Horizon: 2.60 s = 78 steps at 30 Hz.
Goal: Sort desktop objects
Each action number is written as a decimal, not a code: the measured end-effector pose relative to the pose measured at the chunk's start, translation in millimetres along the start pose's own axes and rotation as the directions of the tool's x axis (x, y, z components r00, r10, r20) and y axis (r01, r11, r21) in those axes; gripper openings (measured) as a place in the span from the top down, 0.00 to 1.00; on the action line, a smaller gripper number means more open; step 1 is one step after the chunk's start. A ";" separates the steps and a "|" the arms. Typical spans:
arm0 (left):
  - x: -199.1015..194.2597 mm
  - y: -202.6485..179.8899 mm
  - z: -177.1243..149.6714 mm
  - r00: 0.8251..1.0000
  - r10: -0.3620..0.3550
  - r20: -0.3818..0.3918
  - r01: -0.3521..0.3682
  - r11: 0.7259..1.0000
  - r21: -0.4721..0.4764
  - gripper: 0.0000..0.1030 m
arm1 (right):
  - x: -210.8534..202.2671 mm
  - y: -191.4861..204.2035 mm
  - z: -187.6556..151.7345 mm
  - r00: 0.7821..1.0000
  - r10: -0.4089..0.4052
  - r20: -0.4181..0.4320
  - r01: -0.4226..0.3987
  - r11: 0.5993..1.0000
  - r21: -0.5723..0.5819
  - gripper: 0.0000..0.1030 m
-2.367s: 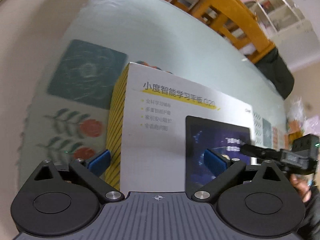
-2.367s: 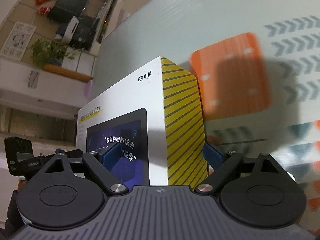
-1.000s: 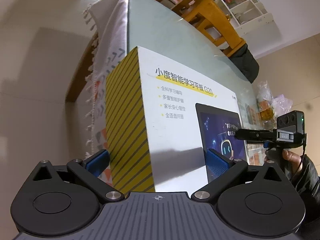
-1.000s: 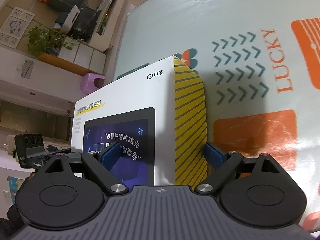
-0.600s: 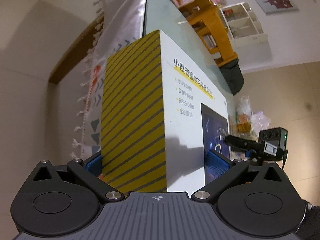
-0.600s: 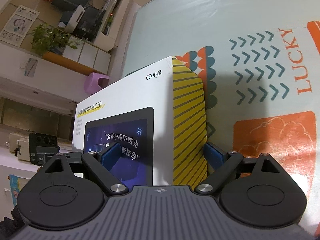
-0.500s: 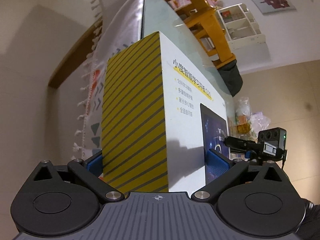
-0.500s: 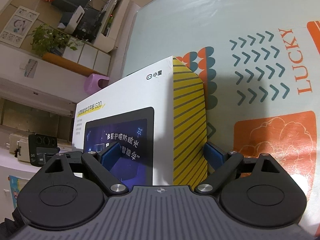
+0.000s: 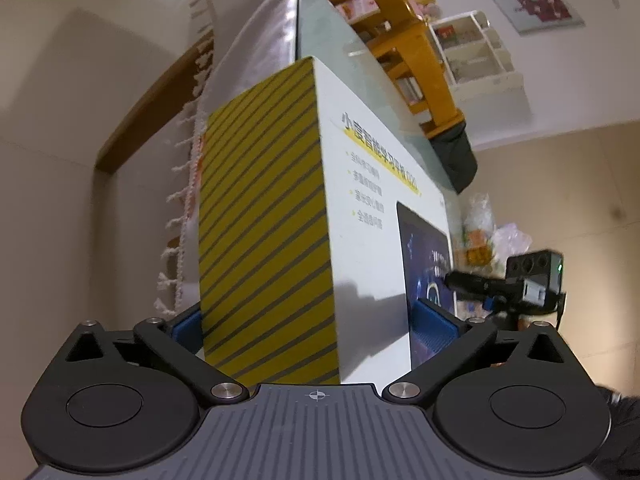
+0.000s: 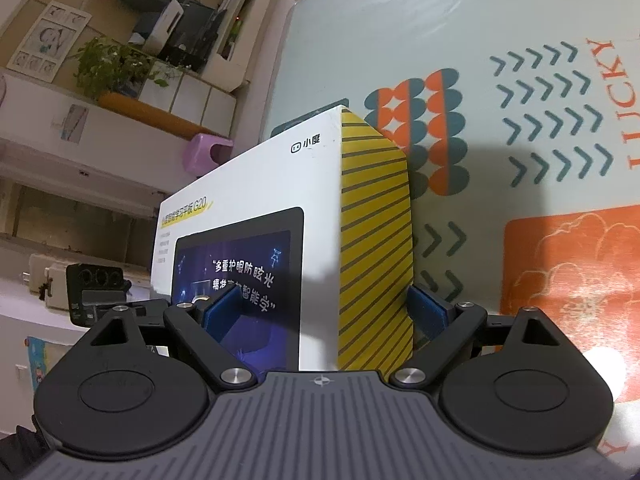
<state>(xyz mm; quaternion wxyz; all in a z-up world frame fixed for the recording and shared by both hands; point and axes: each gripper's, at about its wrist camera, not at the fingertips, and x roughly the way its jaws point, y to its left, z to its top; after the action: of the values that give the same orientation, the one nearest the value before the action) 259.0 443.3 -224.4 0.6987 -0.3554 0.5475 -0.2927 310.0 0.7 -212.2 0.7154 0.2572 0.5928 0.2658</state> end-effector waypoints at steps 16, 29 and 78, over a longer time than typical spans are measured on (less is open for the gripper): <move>4.0 31.4 -2.0 0.982 -0.187 -0.020 0.186 0.982 -0.026 0.00 | 0.6 -1.7 3.1 0.999 0.036 -0.017 -0.036 0.999 0.012 0.00; 14.1 47.2 1.5 0.956 -0.292 0.034 0.294 0.953 -0.078 0.16 | -0.1 -2.1 6.6 0.998 0.046 -0.038 -0.046 0.999 -0.006 0.00; 1.8 -79.5 -16.6 0.992 -0.125 -0.037 0.127 0.990 0.064 0.00 | -83.7 -49.6 -17.5 0.952 0.303 -0.052 -0.300 0.952 0.061 0.00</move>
<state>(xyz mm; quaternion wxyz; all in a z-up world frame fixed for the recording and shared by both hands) 241.7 393.1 -162.9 0.6811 -0.3609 0.5255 -0.3600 283.4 -91.7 -189.5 0.6410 0.3551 0.5749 0.3640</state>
